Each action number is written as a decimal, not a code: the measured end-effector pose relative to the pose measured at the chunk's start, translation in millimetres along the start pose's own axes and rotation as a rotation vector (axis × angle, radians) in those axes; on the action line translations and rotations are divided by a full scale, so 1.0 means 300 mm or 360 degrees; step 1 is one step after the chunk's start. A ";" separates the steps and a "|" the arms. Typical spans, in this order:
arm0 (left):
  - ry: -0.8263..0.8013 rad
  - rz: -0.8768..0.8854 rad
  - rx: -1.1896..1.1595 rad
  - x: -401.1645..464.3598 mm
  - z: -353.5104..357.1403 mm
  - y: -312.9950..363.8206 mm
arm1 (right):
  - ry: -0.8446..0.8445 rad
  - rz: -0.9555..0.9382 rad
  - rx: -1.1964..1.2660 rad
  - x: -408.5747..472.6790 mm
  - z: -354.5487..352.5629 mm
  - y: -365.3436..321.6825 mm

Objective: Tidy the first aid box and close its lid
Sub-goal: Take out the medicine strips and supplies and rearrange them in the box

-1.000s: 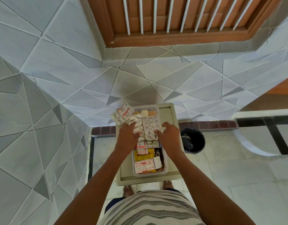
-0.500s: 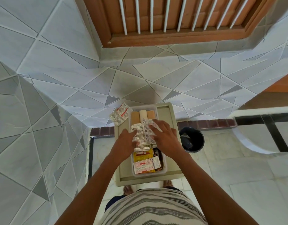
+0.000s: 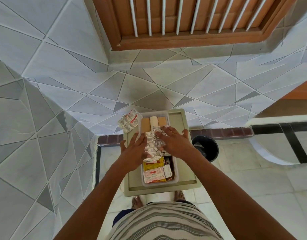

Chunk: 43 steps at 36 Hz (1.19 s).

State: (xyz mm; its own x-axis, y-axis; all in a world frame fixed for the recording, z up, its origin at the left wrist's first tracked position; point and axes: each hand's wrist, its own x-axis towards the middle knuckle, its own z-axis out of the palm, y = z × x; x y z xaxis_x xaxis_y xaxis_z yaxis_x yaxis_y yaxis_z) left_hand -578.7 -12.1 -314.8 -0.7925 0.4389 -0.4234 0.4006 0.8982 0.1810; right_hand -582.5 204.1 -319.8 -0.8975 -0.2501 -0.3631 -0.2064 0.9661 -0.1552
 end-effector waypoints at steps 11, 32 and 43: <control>-0.0077 0.0003 0.0192 0.014 0.009 0.016 | -0.0152 0.0053 -0.0039 0.013 -0.028 -0.031; 0.0899 -0.0548 -0.1139 0.090 -0.066 -0.163 | 0.0398 -0.0002 0.0286 0.250 -0.126 -0.135; 0.0749 -0.0874 -0.1243 0.294 -0.017 -0.361 | 0.0249 0.0320 0.0197 0.638 -0.163 -0.239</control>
State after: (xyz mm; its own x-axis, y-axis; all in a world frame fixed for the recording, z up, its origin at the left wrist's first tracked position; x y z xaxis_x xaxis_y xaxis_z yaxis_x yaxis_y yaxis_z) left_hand -694.2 -70.6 -367.2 -0.9400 -0.2157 -0.2642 -0.3393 0.6707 0.6595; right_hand -758.6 90.0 -333.2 -0.9669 -0.0317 -0.2532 0.0226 0.9777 -0.2087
